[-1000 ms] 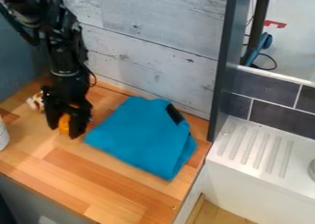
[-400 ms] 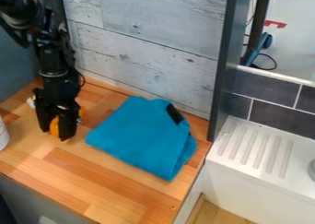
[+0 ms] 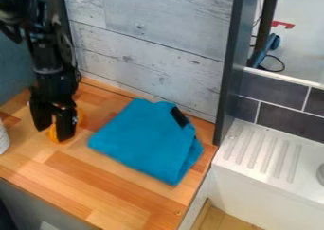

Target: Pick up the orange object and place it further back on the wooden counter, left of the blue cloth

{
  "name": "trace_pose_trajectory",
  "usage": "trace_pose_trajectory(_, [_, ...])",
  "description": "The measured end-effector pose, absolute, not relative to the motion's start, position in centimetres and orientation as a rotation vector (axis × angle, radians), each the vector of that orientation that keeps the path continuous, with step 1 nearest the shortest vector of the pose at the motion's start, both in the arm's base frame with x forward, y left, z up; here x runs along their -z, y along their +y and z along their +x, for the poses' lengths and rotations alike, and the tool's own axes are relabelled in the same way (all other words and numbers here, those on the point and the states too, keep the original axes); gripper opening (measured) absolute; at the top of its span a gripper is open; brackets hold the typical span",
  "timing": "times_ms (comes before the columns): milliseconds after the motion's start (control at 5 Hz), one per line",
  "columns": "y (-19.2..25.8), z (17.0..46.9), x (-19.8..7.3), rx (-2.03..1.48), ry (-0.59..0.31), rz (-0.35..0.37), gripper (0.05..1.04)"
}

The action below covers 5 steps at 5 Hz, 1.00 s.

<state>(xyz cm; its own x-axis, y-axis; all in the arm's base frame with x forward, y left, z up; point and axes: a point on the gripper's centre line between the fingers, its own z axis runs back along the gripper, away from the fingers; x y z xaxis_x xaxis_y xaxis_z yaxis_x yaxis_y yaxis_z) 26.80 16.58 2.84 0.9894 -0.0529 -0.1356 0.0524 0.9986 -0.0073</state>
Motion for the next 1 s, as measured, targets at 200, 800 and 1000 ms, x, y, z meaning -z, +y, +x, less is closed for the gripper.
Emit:
trace_pose_trajectory(200, [16.3,26.1,-6.2,0.049,0.083,0.036,1.004])
trace_pose_trajectory(800, [6.9,26.8,-11.1,0.218,0.039,0.068,1.002])
trace_pose_trajectory(1000, [6.5,26.9,-11.2,0.229,0.036,0.070,1.002])
